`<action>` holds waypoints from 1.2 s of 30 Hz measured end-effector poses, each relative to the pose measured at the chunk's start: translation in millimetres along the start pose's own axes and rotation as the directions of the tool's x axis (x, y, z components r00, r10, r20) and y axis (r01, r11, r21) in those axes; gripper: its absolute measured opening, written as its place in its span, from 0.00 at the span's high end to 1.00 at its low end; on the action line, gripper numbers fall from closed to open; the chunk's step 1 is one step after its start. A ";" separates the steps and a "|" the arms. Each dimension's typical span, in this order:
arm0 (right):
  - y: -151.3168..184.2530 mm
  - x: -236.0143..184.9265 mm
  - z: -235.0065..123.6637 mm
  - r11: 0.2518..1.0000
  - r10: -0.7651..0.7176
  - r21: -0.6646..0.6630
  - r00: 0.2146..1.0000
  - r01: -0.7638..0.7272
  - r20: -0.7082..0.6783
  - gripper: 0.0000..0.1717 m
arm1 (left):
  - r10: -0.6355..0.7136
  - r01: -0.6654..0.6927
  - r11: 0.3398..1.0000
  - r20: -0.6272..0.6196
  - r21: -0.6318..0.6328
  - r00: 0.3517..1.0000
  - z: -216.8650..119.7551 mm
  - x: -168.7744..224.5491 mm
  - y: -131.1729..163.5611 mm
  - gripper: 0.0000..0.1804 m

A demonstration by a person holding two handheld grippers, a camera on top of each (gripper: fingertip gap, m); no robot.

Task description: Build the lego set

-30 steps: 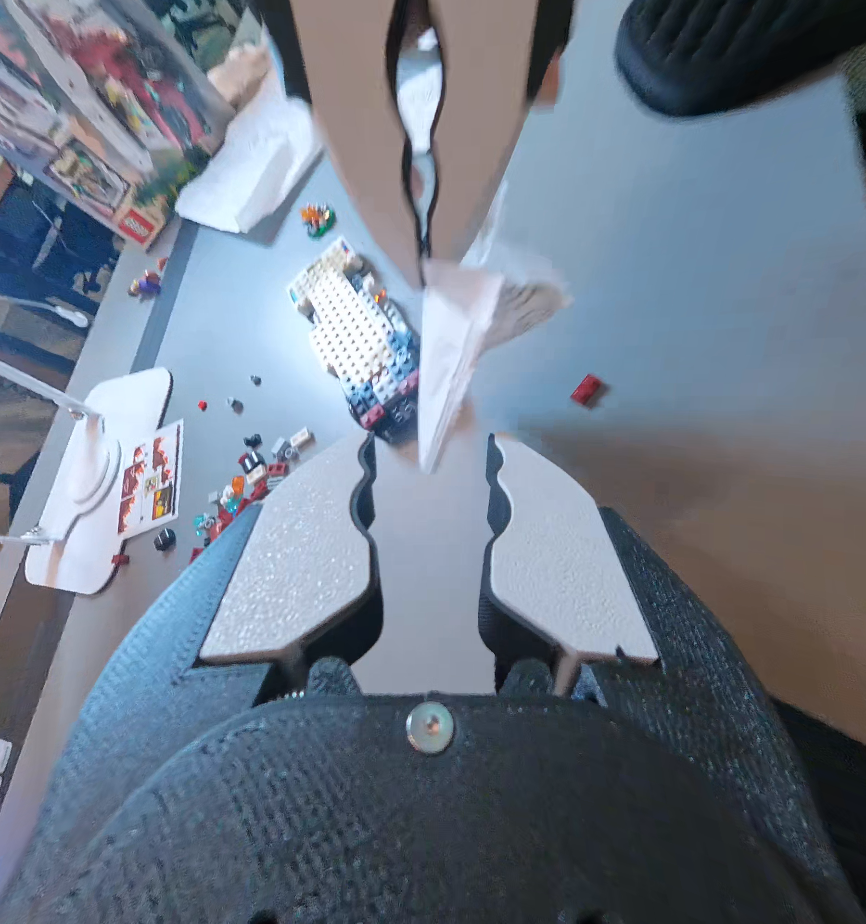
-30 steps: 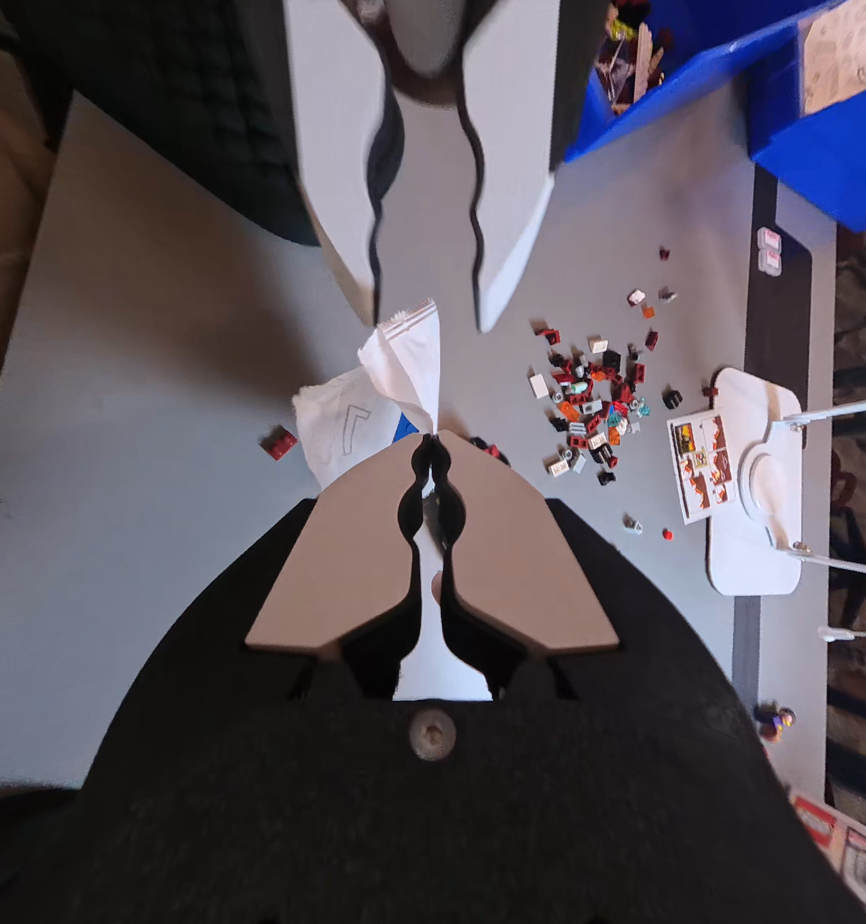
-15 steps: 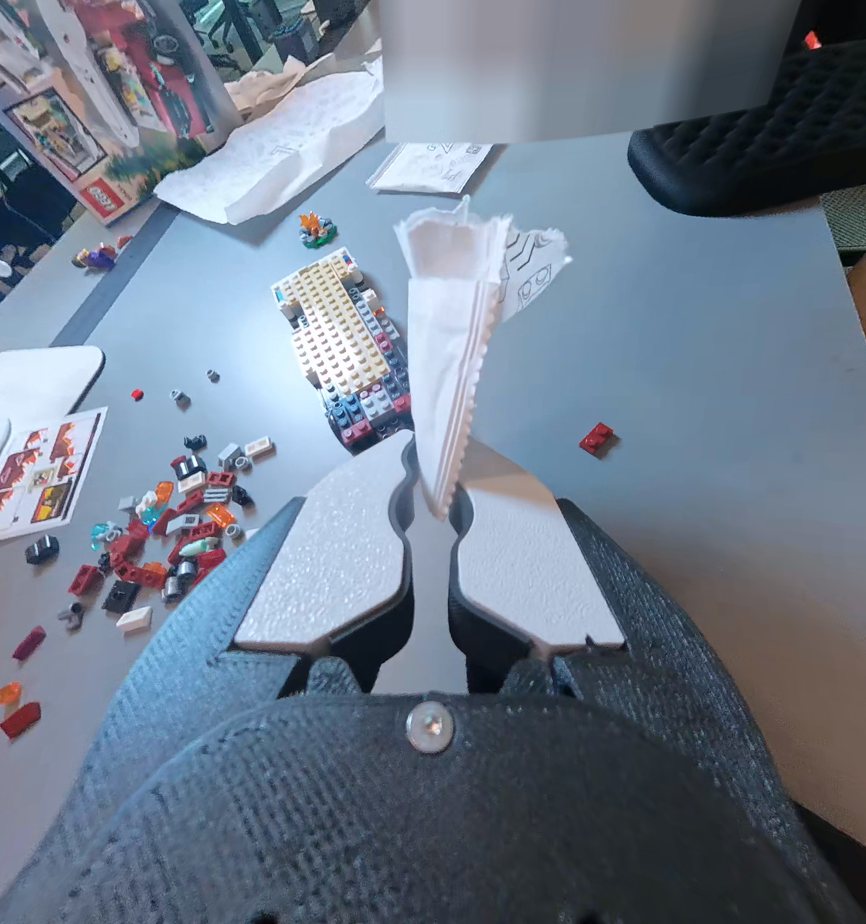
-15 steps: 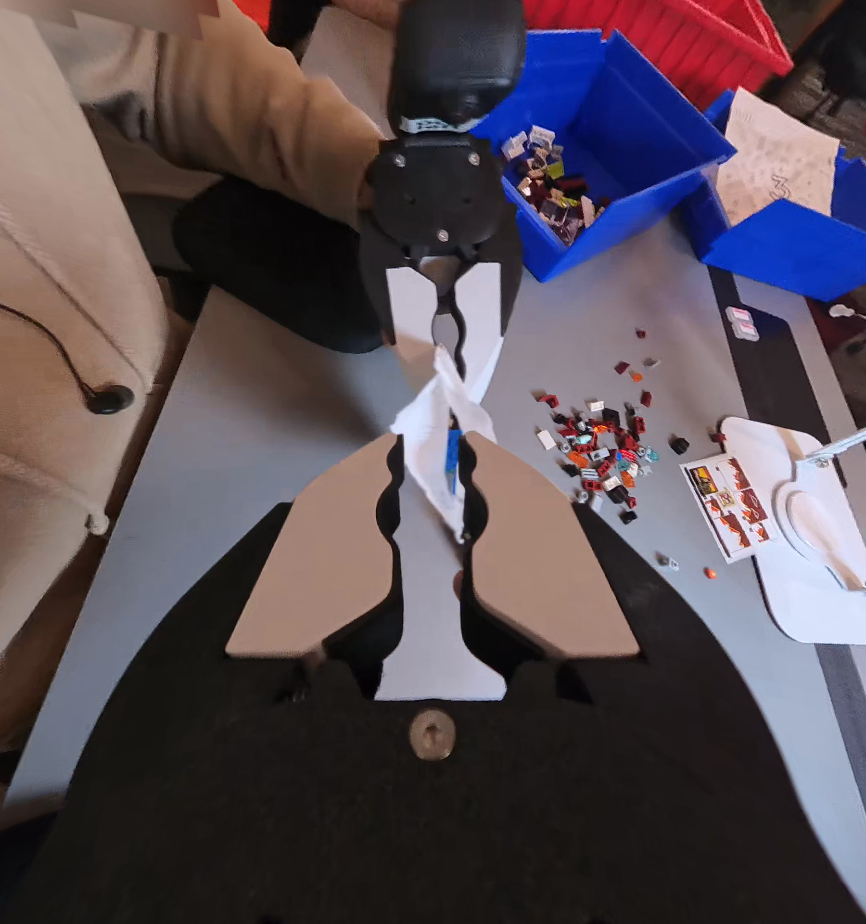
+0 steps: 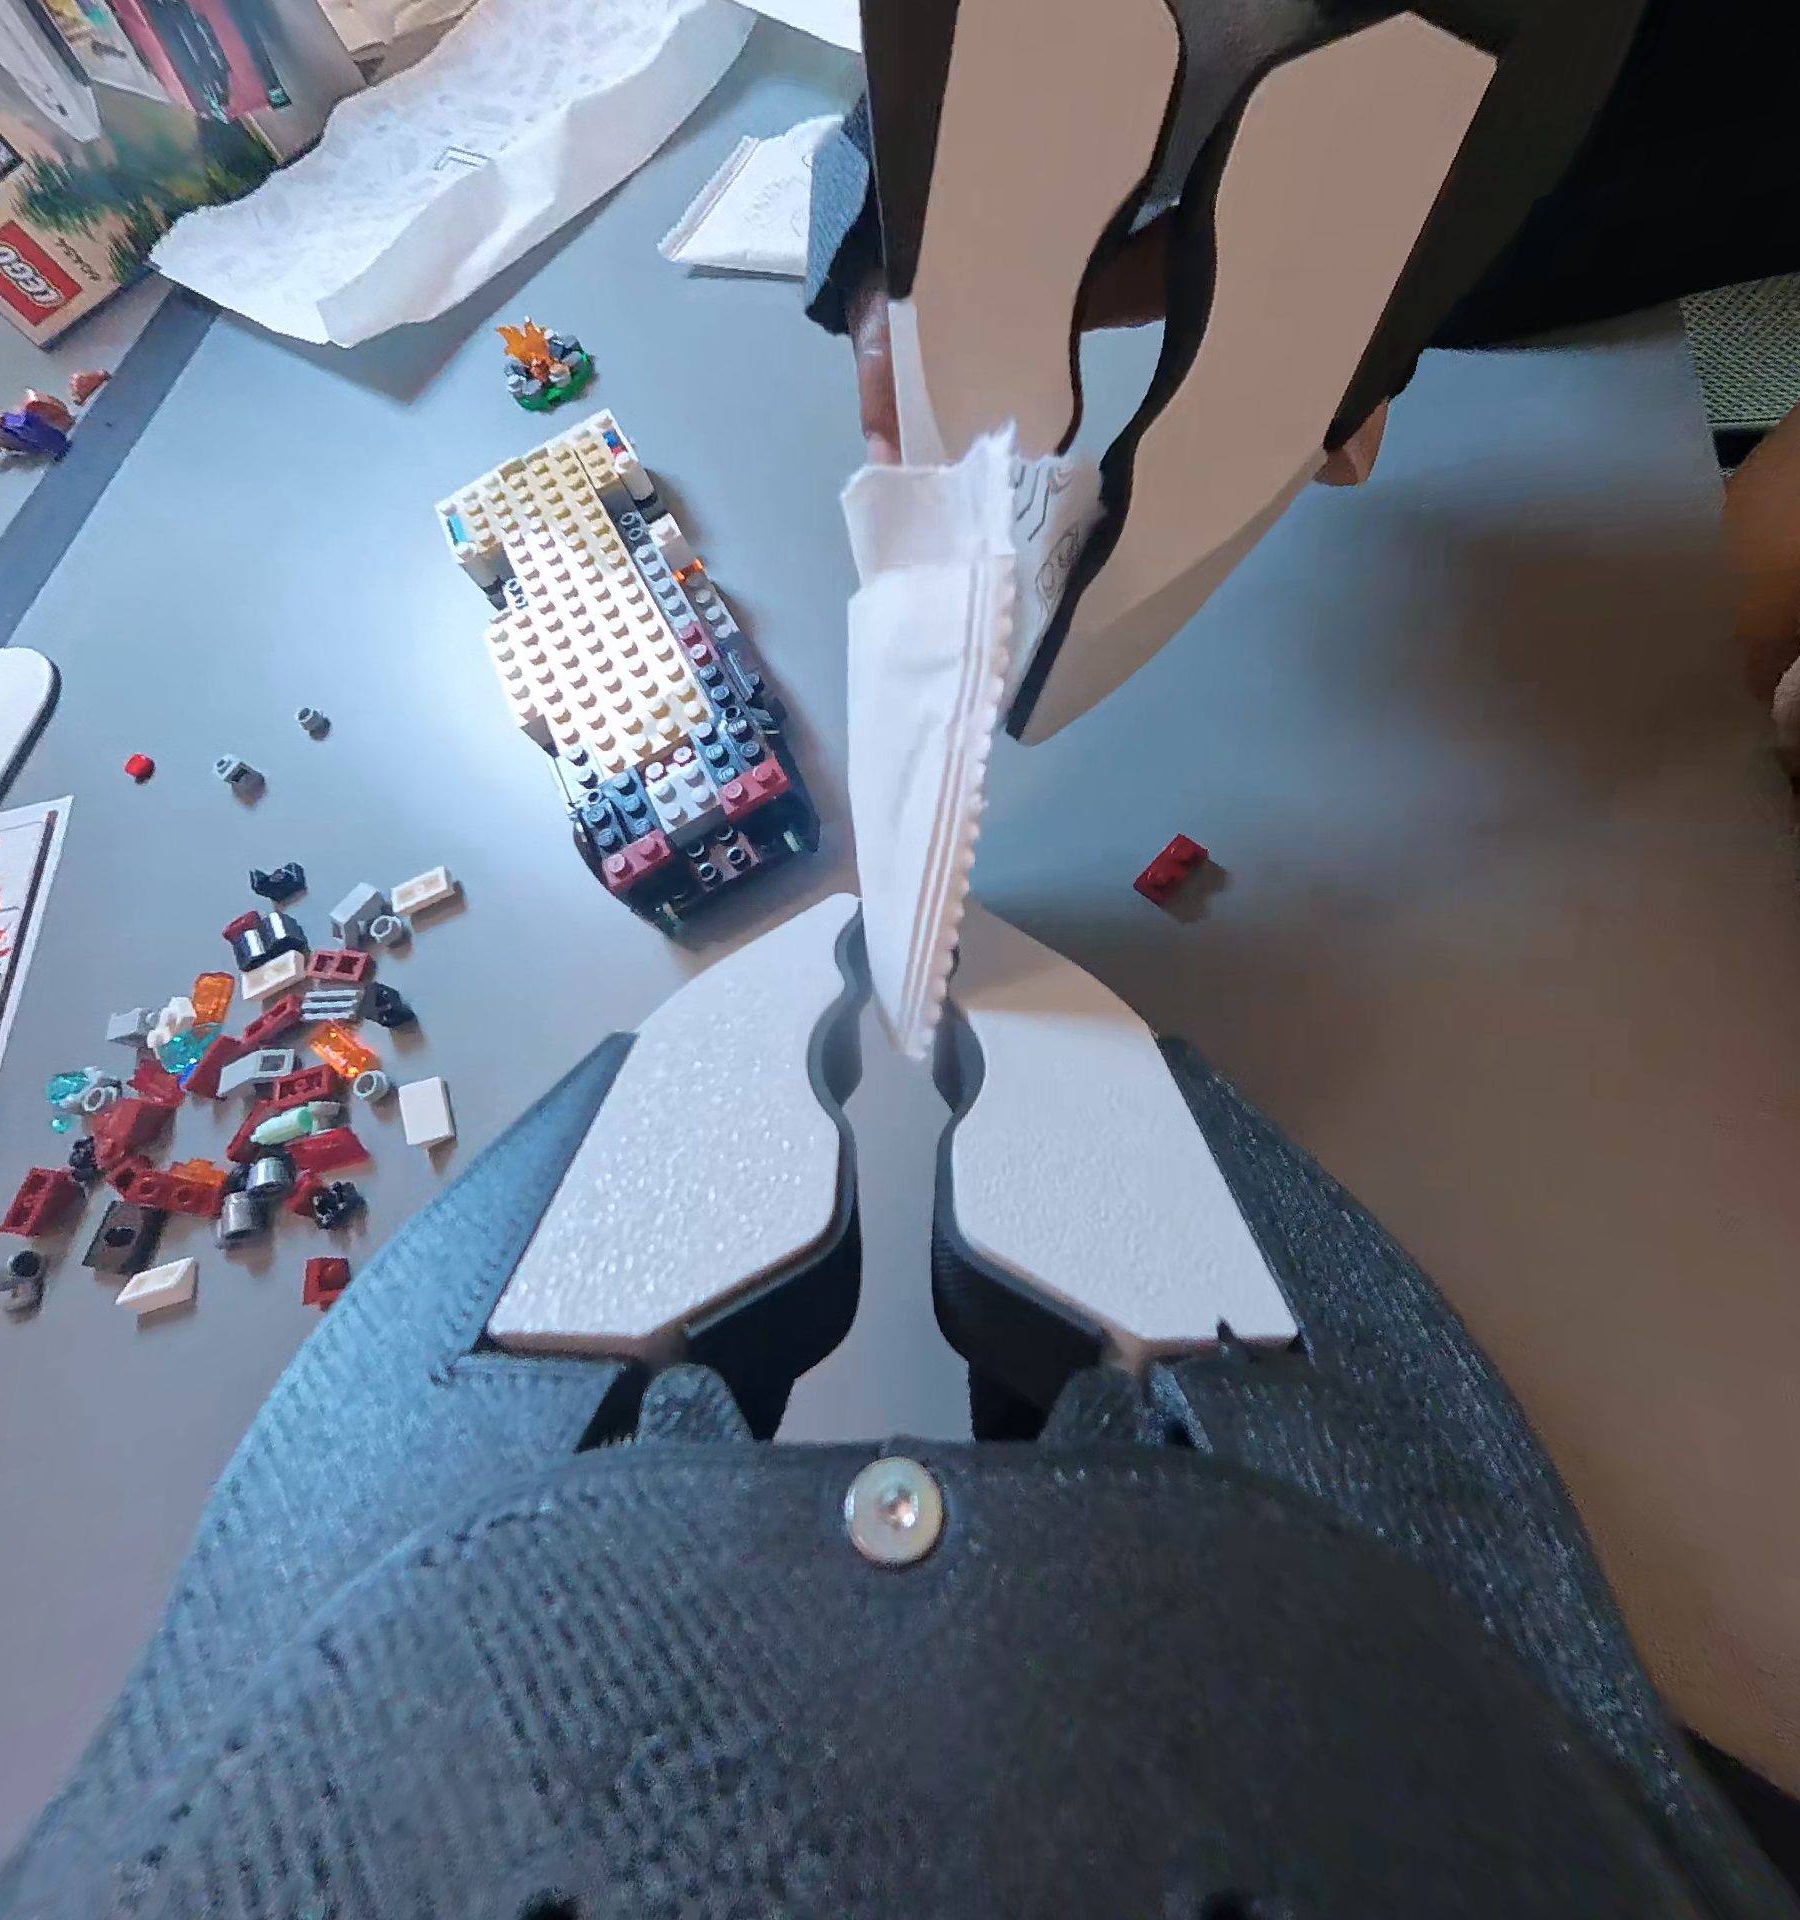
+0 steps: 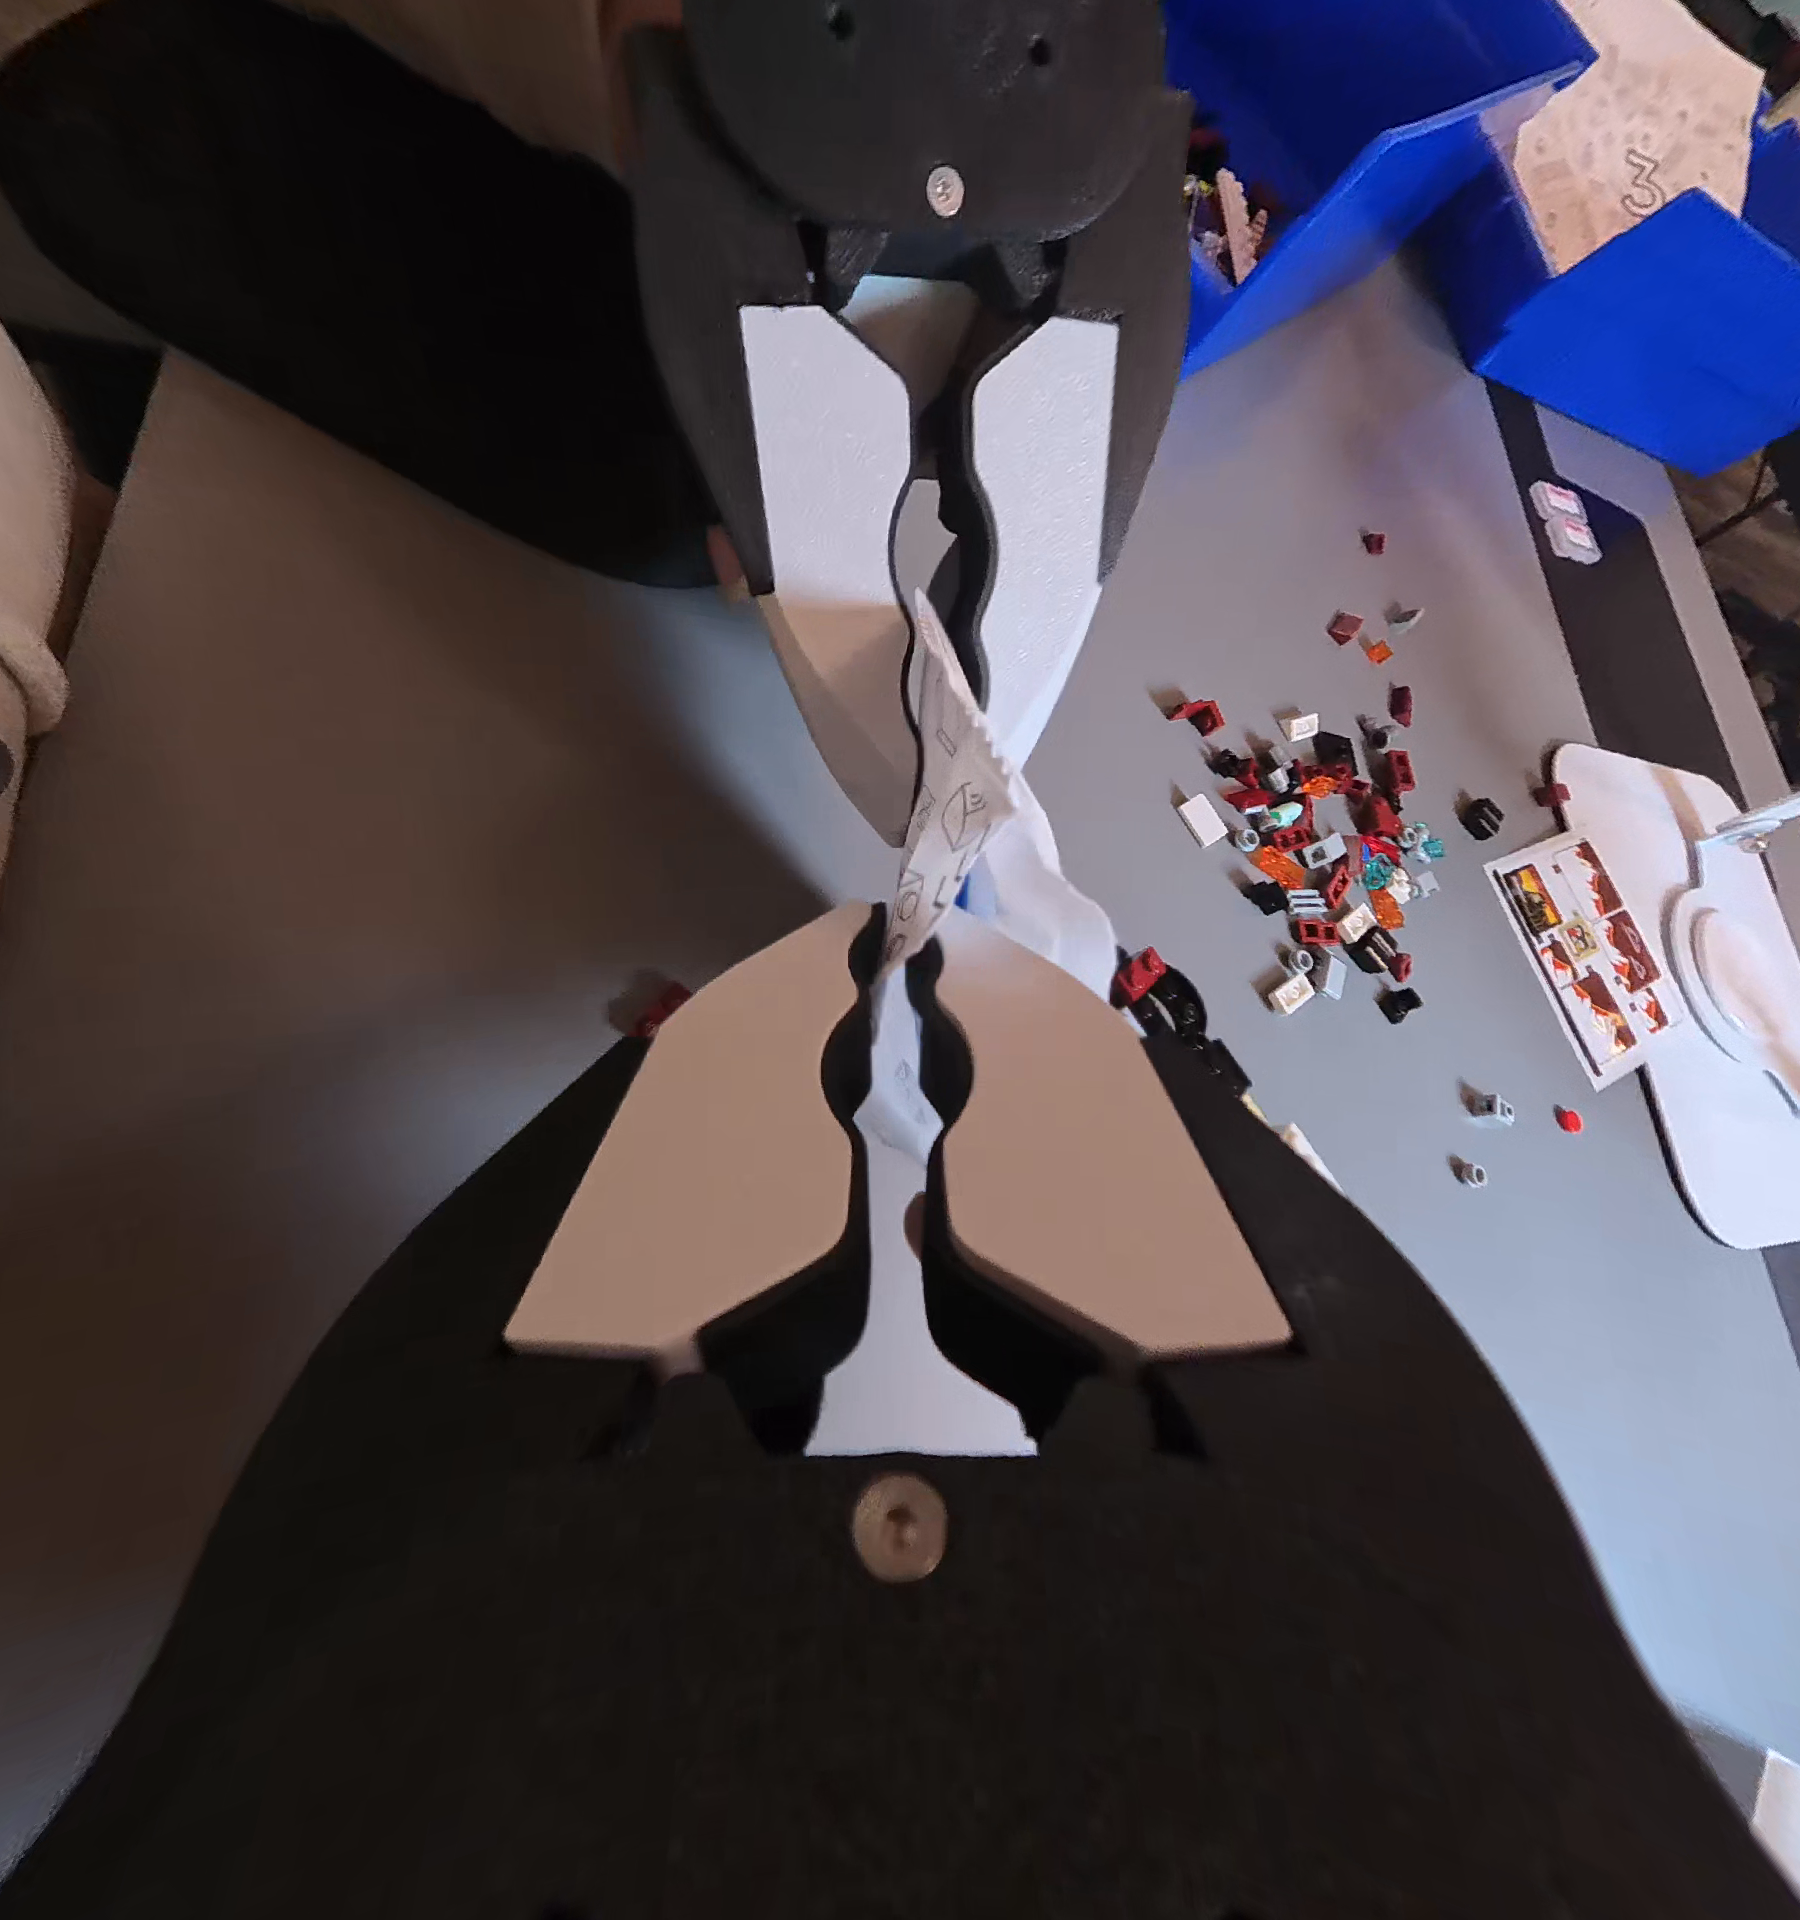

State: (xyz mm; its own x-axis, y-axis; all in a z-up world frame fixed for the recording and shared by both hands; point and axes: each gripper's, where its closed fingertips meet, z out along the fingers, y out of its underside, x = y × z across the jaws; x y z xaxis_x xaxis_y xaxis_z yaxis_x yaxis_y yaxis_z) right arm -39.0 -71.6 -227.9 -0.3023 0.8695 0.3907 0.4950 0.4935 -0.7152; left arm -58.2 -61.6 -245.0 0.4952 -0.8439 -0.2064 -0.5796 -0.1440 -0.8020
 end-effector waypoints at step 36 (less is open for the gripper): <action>-12.7 35.2 -26.3 0.899 0.260 0.315 0.949 -0.305 0.176 1.00 | -0.201 0.221 0.952 -0.112 0.212 0.973 -13.7 -22.0 -4.4 0.95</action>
State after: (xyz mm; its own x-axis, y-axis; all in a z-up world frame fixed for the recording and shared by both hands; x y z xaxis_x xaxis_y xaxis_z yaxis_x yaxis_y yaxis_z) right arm -34.6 -46.6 -189.8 -0.3014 0.9499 0.0829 0.2806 0.1714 -0.9444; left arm -75.4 -49.5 -229.3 0.5259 -0.8503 0.0228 -0.3051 -0.2137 -0.9280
